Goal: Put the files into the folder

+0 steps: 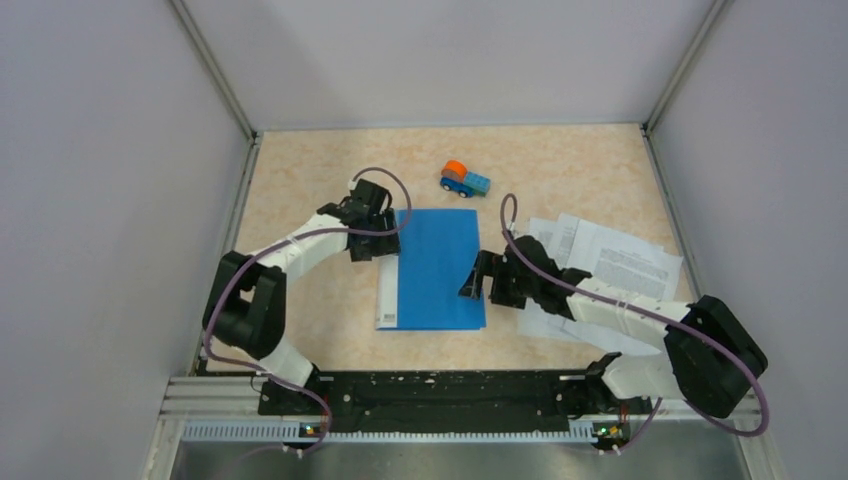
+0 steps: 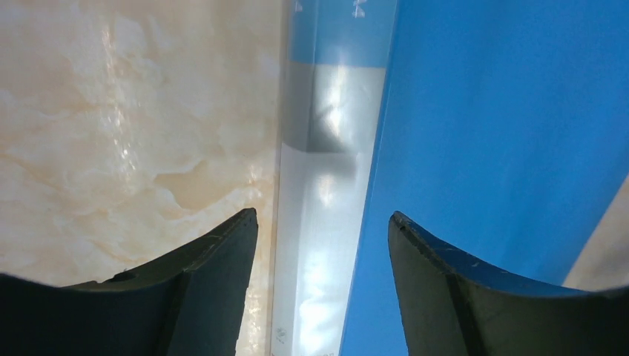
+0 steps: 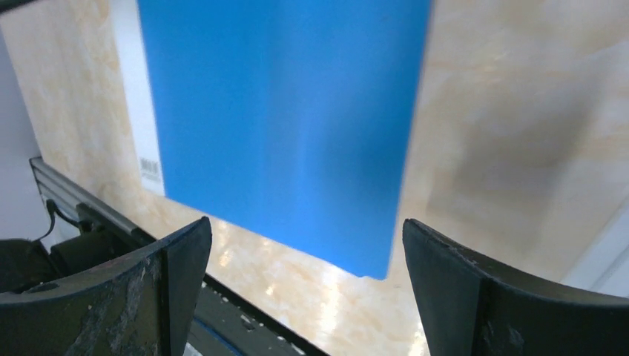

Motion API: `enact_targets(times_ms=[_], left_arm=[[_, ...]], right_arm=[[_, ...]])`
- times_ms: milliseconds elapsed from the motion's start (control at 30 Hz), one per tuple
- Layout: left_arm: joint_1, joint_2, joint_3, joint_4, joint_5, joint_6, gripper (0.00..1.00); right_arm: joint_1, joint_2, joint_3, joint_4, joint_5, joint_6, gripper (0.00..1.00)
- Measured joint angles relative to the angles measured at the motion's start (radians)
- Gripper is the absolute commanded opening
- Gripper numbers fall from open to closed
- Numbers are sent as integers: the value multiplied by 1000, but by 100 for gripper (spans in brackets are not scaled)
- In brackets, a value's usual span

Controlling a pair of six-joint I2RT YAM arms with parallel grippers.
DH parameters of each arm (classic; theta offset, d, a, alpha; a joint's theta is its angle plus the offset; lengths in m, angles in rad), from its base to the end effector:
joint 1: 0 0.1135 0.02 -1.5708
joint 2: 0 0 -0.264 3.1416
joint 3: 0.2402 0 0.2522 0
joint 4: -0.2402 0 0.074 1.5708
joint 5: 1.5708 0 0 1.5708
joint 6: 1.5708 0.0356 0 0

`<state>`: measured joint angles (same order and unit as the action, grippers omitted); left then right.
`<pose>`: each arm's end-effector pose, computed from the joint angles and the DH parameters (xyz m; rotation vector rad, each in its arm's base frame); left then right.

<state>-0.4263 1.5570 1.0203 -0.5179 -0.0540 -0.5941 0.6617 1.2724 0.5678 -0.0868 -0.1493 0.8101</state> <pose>0.2845 -0.1271 0.2085 -0.2410 2.6407 -0.2794 0.1897 0.1545 0.1752 0.1102 2.5306 0.8383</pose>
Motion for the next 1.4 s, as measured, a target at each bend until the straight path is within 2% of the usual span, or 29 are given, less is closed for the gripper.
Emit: enact_targets(times_ms=[167,300,400,567,767,1133,1400], left_arm=[[18,170,212,-68,-40,66,74],[79,299,407,-41,-11,93,72],[144,324,436,-24,50,89,71],[224,309,406,-31,146,51,70],[229,179,249,-72,212,17,69],[238,-139,109,-150,230,1,69],[244,-184,71,-183,236,3,68]], right_arm=[[182,-35,-5,2,49,96,99],[318,-48,-31,52,121,223,98],[418,-48,-45,95,212,331,97],[556,-15,-44,209,362,497,94],[659,153,2,324,531,644,91],[743,451,23,691,750,806,86],[771,579,21,926,866,872,80]])
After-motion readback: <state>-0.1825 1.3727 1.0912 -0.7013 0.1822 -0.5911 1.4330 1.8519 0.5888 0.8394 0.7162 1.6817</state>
